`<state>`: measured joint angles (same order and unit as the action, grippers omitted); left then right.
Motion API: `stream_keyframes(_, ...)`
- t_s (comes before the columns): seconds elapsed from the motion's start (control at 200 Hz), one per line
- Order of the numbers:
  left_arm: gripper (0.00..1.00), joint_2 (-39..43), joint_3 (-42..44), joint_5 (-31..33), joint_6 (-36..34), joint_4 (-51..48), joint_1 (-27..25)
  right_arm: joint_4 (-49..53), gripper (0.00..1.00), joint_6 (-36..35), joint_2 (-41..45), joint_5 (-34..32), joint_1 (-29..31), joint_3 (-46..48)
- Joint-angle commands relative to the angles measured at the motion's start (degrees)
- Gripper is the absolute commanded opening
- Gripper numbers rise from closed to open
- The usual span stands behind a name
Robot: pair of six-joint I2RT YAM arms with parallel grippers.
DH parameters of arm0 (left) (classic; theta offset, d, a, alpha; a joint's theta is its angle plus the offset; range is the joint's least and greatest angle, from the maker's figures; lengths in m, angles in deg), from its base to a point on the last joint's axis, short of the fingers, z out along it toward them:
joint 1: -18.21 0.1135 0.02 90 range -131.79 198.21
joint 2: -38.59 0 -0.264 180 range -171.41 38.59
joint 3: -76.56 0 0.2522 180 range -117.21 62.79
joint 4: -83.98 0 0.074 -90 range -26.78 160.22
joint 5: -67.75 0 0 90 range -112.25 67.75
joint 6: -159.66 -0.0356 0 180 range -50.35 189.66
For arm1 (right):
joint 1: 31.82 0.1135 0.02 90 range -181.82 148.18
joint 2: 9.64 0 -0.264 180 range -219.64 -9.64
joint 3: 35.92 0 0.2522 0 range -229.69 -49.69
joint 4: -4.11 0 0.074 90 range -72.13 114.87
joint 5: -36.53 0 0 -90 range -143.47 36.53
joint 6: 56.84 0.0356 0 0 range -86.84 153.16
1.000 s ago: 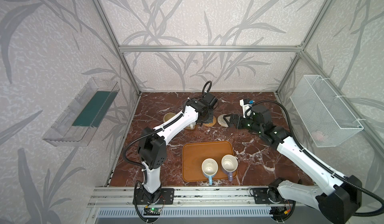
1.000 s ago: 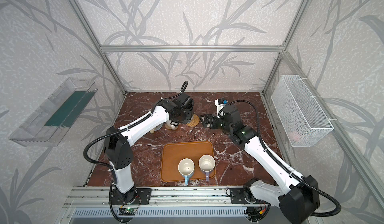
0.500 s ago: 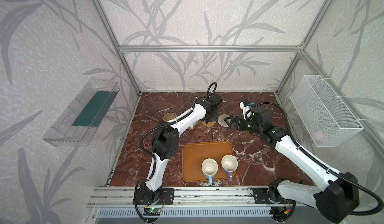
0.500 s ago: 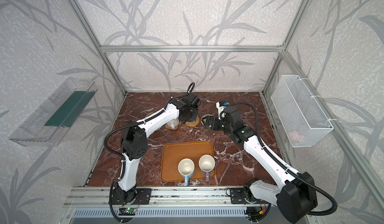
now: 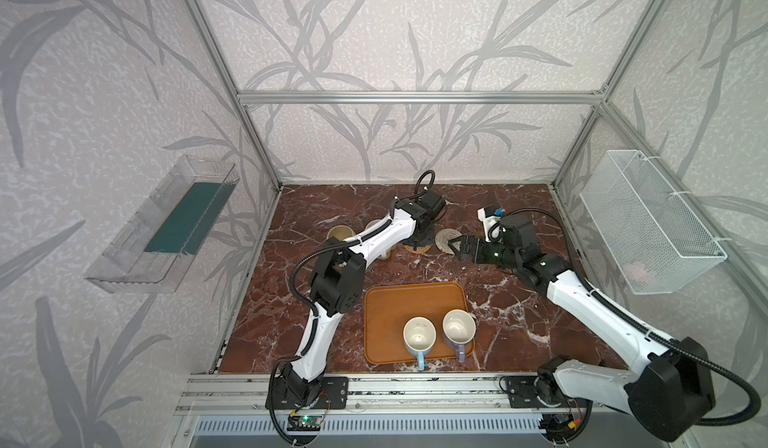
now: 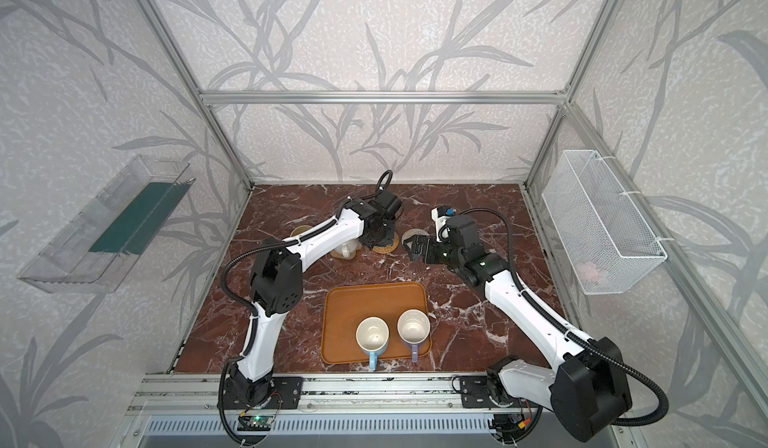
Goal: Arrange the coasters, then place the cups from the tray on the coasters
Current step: 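Lower the black mug onto the round rattan coaster with left gripper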
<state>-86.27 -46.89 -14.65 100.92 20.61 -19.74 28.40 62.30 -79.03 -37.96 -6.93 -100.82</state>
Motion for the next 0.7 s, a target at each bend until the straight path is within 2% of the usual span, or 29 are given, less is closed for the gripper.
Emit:
stream_keyframes(0.0,0.00,-0.4,-2.0,2.7,1.4,2.1,0.2,-1.5,0.99,0.1,-0.3,0.7,-0.2,0.5)
stream_keyframes(0.325,0.00,-0.9,0.0,2.5,2.6,4.0,-0.1,-1.6,0.99,1.3,-0.3,-0.5,-0.2,1.6)
stream_keyframes(0.695,0.00,0.9,6.7,1.6,4.3,6.4,-0.8,-3.5,0.99,3.0,-0.7,-0.3,-0.2,2.0)
